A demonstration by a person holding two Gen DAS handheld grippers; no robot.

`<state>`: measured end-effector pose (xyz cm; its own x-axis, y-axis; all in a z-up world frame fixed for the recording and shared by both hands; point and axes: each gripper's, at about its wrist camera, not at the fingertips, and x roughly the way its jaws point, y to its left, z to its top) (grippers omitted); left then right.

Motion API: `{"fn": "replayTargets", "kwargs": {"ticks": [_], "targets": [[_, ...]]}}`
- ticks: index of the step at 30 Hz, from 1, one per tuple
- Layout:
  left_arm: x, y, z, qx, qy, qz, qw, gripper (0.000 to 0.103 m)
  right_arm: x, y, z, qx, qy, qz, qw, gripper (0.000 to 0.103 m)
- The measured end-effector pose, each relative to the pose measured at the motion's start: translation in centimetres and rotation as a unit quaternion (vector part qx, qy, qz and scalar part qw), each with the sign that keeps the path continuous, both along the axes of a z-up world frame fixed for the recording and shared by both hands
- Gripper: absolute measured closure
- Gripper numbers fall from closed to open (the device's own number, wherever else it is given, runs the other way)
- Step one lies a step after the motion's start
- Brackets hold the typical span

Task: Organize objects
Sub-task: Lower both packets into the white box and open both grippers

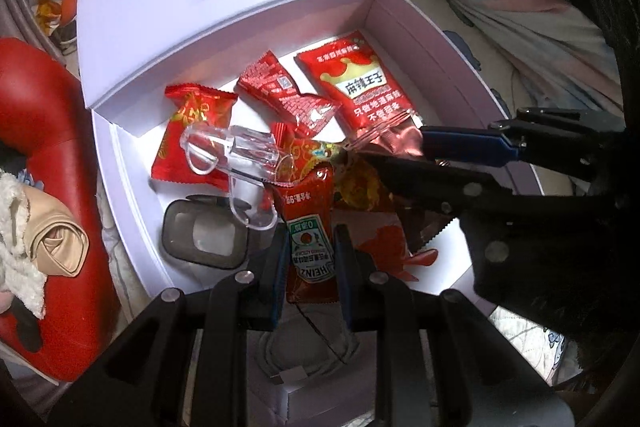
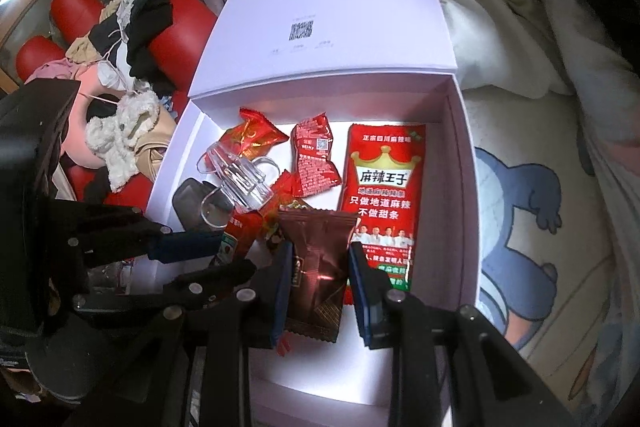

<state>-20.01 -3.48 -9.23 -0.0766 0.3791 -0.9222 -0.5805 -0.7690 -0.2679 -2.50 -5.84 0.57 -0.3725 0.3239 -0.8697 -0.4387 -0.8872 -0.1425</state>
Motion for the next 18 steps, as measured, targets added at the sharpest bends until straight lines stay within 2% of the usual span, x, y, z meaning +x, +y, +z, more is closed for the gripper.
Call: {"fn": "replayTargets", "kwargs": {"ticks": [11,18], "targets": [[-0.3,0.1,-1.2,-0.007,-0.037,-0.005,0.9993,0.083,0.2,0.0,-1.4,-0.014,-0.004,-0.008,1.000,0.076],[0.4,0.5,-1.2,-0.009,-0.037,-0.005,0.9993,0.083,1.0,0.0,-1.6,-0.015,-0.006,-0.016,1.000,0.075]]}}
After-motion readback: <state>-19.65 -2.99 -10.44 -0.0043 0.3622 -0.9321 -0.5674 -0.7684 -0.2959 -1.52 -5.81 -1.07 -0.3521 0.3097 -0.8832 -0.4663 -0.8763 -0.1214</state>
